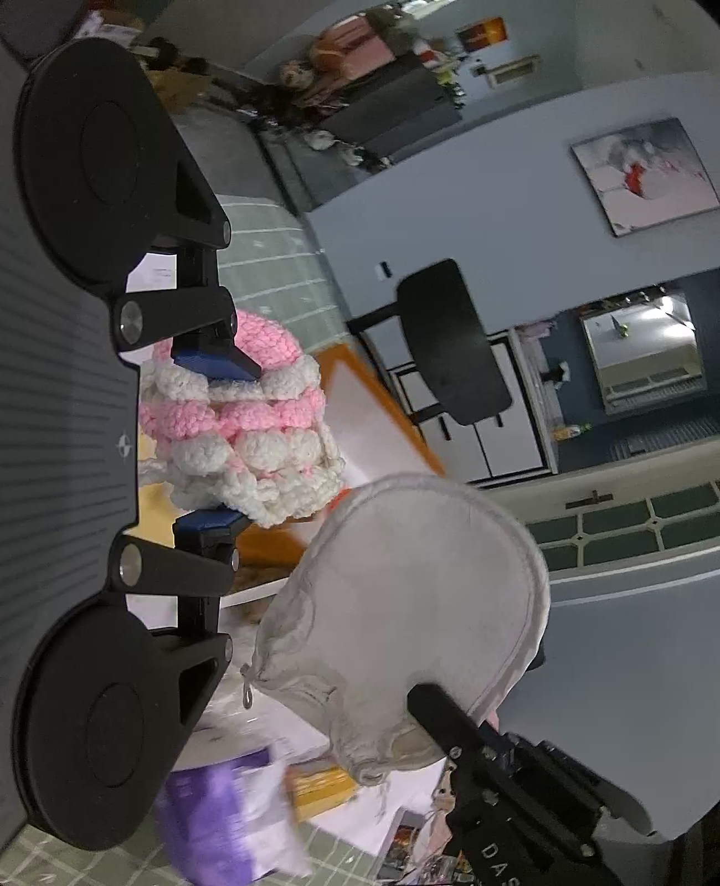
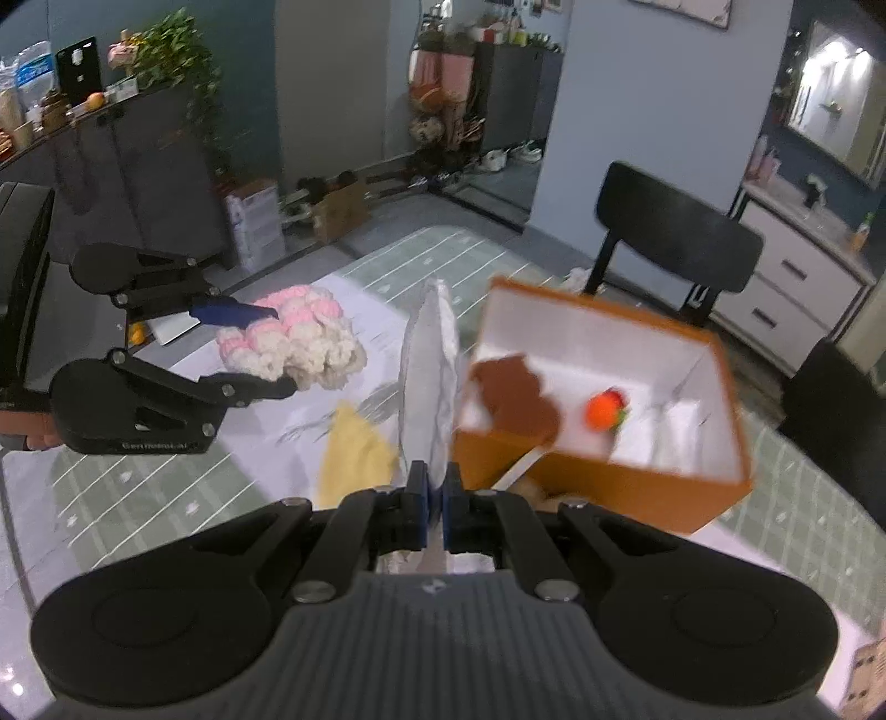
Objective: Organize soft objects
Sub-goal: 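Lift and carry the crocheted item and beige slipper with both tools over the box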
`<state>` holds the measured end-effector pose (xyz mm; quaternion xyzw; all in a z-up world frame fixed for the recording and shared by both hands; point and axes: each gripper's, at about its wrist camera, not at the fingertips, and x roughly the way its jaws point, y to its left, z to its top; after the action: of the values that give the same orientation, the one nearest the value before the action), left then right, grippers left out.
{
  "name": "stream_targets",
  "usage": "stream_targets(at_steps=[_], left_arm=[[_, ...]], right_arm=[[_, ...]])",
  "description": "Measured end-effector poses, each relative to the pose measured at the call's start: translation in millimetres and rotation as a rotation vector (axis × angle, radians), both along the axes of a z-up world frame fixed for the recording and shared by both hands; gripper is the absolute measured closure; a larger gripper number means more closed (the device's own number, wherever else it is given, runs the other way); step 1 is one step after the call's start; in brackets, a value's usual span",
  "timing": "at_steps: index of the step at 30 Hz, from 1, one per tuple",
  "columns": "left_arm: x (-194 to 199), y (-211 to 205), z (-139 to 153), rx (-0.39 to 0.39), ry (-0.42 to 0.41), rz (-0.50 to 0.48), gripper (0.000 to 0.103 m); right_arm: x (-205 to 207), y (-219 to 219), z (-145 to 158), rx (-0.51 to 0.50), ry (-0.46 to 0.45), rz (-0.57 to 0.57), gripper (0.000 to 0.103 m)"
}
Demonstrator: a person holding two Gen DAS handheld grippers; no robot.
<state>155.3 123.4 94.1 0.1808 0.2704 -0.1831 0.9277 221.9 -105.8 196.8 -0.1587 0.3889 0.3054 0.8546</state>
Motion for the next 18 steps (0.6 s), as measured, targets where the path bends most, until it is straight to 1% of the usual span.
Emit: stream_targets(at_steps=[3,4,7,9,11,14,18], left_arm=[[27,-14,3,-0.031,0.005,-0.011,0.051],[37,-20,3,-0.031,0.009,-0.018,0.051],[62,-39,4,0.008,0.001,-0.025,0.051],[81,-48,6,0.009,0.01,-0.027,0.051],[96,-57,4,0.021,0.019,-0.03,0.051],[115,-68,-6,0.045,0.039,-0.026,0.051],[145,-75,-28,0.028,0.102,-0.012,0.05]], right_arm=[[26,-5,14,-0.01,-0.029,-0.016,0.101],[37,-7,18,-0.019,-0.04,-0.024,0.101],[66,-11,26,-0.062,-0.06,-0.042,0.101],[83,-13,27,-0.098,-0.068,-0.053,0.101],[105,-17,22,-0.129,-0.066,-0.072,0.101],[133,-25,14,-0.143,-0.061,-0.105,0.101],[166,-36,-4,-0.138,-0.046,-0.144,0.101]])
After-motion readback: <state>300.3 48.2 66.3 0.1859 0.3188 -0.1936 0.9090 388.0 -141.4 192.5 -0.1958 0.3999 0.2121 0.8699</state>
